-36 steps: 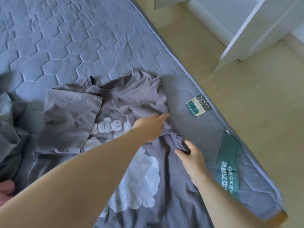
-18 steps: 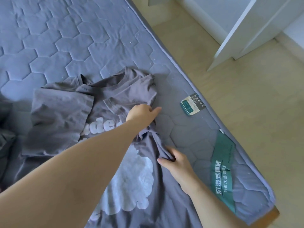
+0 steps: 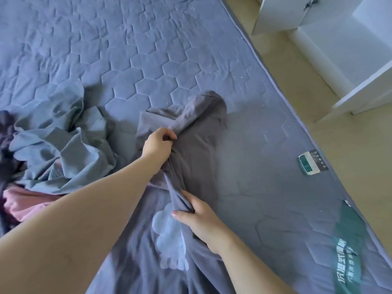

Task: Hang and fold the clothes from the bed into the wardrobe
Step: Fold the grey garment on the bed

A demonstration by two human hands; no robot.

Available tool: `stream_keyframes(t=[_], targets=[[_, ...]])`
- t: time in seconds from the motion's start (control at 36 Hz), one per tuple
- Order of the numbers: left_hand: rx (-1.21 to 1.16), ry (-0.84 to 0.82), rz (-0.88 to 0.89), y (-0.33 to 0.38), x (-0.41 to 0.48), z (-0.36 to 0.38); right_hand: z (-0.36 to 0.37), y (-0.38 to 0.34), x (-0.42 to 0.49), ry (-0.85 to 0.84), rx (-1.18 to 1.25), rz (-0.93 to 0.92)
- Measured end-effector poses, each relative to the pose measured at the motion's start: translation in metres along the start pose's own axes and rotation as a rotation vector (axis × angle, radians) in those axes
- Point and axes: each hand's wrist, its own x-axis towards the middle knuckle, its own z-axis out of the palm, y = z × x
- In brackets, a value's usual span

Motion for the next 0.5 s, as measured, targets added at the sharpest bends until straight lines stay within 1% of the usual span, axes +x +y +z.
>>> stream_keyframes(t=[0.11,0.17,0.19,0.25,0.28,0.33,0.44,0.5], targets=[[0.010,0.082,-0.066,-0.046,0.005,-0.042,0.042,0.007,0.020,-0.050,-0.071,0.095],[0.001,0.088,-0.098,-0.065,0.006,-0.055,0.058,0.015,0.026,-0.072,-0.117,0.135],[-0.026,0.055,-0.112,-0.073,0.006,-0.059,0.064,0.019,0.027,-0.080,-0.146,0.154],[-0.090,-0.076,-0.121,-0.083,0.004,-0.066,0.073,0.028,0.028,-0.072,-0.204,0.184],[-0.090,-0.136,-0.106,-0.087,0.001,-0.068,0.075,0.033,0.027,-0.056,-0.231,0.195],[-0.016,-0.186,-0.042,-0.094,-0.005,-0.073,0.078,0.041,0.024,-0.017,-0.303,0.216],[0.137,-0.159,0.070,-0.098,-0.029,-0.077,0.077,0.048,0.012,0.058,-0.445,0.233],[0.204,-0.162,0.067,-0.100,-0.048,-0.077,0.073,0.050,0.005,0.130,-0.520,0.239]])
